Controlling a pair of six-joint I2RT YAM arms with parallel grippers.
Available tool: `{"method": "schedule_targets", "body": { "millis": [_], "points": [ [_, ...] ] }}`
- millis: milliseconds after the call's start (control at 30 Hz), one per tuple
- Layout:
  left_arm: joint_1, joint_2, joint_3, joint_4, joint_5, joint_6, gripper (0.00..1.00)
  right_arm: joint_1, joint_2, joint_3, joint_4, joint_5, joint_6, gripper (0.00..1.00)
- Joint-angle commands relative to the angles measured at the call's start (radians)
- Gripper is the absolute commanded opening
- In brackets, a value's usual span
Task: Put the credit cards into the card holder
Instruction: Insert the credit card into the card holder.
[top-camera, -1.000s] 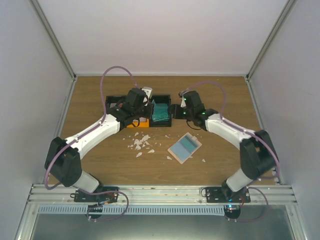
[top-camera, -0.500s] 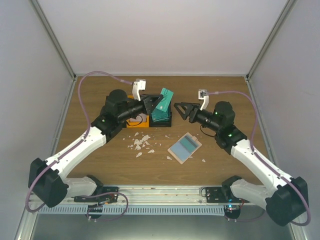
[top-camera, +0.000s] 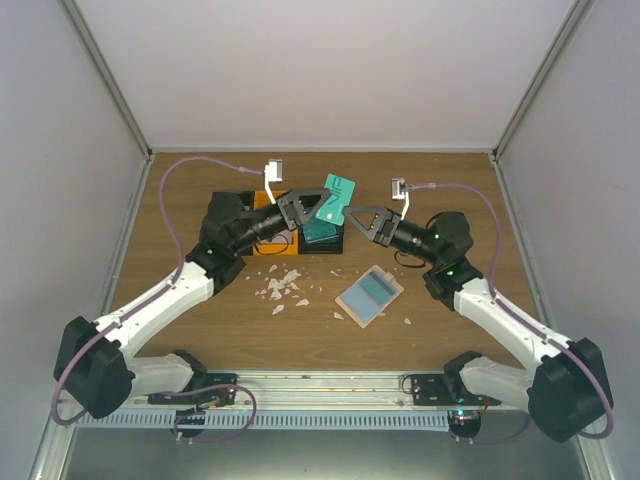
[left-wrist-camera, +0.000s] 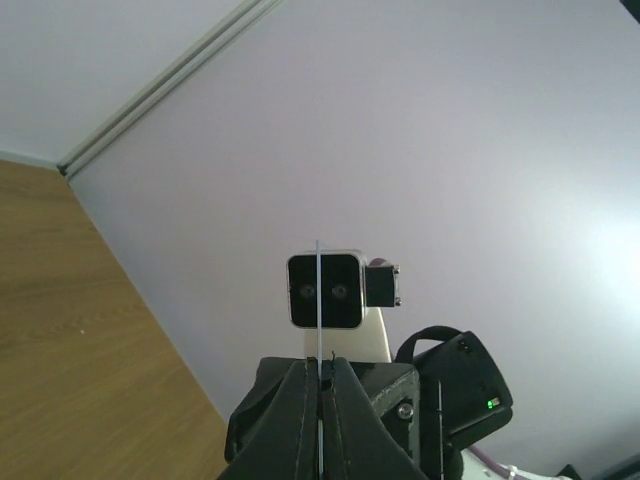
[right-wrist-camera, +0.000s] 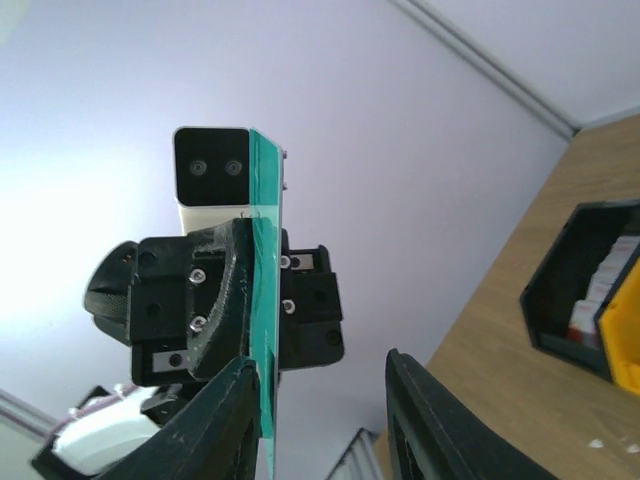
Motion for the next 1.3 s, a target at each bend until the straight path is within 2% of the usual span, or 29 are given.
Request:
{"method": "schedule_targets", "body": {
  "millis": [0,267,400,433,467,567,600,667,733,867,900,1033,1167,1267],
  "points": [
    [-0.007,-0.007,-0.015,0.114,0.023,-0.051,0.0,0.014,0.038,-0.007,0.159,-0.051,0.093,0.33],
    [-0.006,-0.026,-0.055,0.112,0.01,-0.065,0.01,0.03,0.116,0.029,0.23,-0.089,0.128,0.17],
    [-0.006,-0.045,-0.068,0.081,0.001,-0.044,0.03,0.03,0.132,0.01,0.289,-0.085,0.152,0.01],
    [-0.006,-0.052,-0.07,0.057,-0.005,-0.033,0.05,0.029,0.131,0.009,0.278,-0.083,0.144,0.01],
    [-0.006,-0.059,-0.07,0.024,-0.02,-0.019,0.09,0.029,0.128,0.007,0.252,-0.08,0.129,0.01],
    [-0.007,-0.091,-0.07,-0.168,-0.097,0.059,0.43,0.016,0.094,0.011,0.075,-0.059,0.014,0.01],
    [-0.007,-0.103,-0.074,-0.234,-0.131,0.089,0.52,0.009,0.077,0.014,-0.032,-0.034,-0.045,0.01],
    [-0.006,-0.12,-0.087,-0.345,-0.192,0.144,0.64,0.001,0.031,0.035,-0.278,0.054,-0.195,0.0],
    [-0.006,-0.13,-0.114,-0.41,-0.214,0.181,0.7,0.001,-0.007,0.06,-0.494,0.156,-0.324,0.01],
    [-0.008,-0.135,-0.205,-0.432,-0.207,0.192,0.8,-0.003,-0.053,0.06,-0.691,0.279,-0.4,0.0],
    [-0.014,-0.129,-0.228,-0.438,-0.207,0.191,0.86,-0.003,-0.069,0.047,-0.716,0.31,-0.383,0.0],
    [-0.055,-0.097,-0.256,-0.498,-0.263,0.191,0.98,-0.004,-0.141,-0.014,-0.74,0.419,-0.308,0.0],
    [-0.092,-0.057,-0.255,-0.539,-0.295,0.185,0.99,-0.003,-0.182,-0.024,-0.82,0.495,-0.294,0.0],
    [-0.123,-0.044,-0.254,-0.558,-0.341,0.179,0.99,-0.002,-0.182,-0.028,-0.838,0.49,-0.281,0.01]
  ]
}}
